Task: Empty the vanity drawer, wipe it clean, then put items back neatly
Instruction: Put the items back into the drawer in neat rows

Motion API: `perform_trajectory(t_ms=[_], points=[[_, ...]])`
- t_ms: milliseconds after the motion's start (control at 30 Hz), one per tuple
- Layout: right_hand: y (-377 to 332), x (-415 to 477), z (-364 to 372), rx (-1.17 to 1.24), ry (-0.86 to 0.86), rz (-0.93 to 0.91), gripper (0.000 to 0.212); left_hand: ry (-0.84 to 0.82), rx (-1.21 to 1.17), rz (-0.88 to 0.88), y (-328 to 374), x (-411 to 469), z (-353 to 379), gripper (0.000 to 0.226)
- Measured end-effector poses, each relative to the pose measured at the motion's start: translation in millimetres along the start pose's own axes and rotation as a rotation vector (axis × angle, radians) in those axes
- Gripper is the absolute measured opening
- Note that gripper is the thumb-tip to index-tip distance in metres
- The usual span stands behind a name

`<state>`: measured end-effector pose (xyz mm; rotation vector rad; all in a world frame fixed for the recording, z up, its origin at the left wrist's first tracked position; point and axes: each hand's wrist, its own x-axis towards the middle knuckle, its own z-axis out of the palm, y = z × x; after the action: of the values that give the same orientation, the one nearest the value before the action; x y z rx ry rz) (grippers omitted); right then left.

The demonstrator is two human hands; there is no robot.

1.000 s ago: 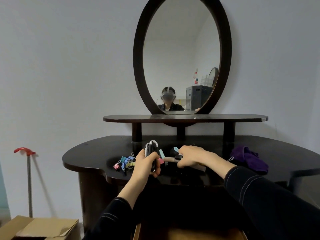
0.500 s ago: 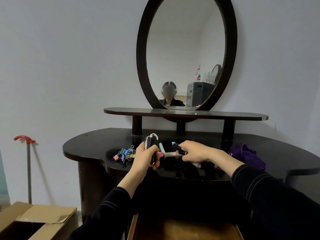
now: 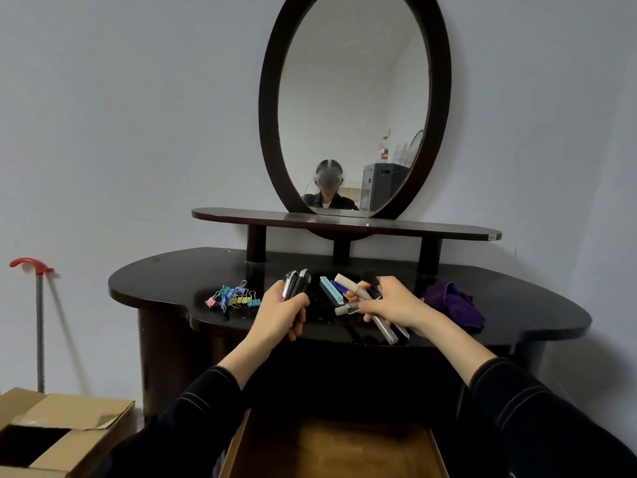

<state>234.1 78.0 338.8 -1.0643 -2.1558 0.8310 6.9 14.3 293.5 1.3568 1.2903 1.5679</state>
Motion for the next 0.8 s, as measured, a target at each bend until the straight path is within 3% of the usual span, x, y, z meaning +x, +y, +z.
perform_trajectory(t_ms=[133, 267, 367, 500, 667, 800], points=[[-2, -29, 2, 0.196, 0.074, 0.030, 0.020, -0.099, -0.083, -0.081, 11, -27, 23, 0.016], [2, -74, 12, 0.368, 0.010, -0.015, 0.023, -0.242, -0.195, -0.112, -10, -76, 50, 0.045], [20, -109, 30, 0.402, -0.012, 0.005, 0.022, -0.339, -0.297, -0.196, -46, -114, 63, 0.047], [71, -152, 69, 0.368, -0.033, 0.135, 0.022, -0.272, -0.368, -0.445, -111, -150, 81, 0.044], [137, -179, 122, 0.356, 0.005, 0.393, 0.019, -0.237, -0.231, -0.662, -162, -168, 91, 0.022], [169, -174, 139, 0.432, 0.058, 0.495, 0.019, -0.327, -0.030, -0.714, -183, -173, 100, 0.032]])
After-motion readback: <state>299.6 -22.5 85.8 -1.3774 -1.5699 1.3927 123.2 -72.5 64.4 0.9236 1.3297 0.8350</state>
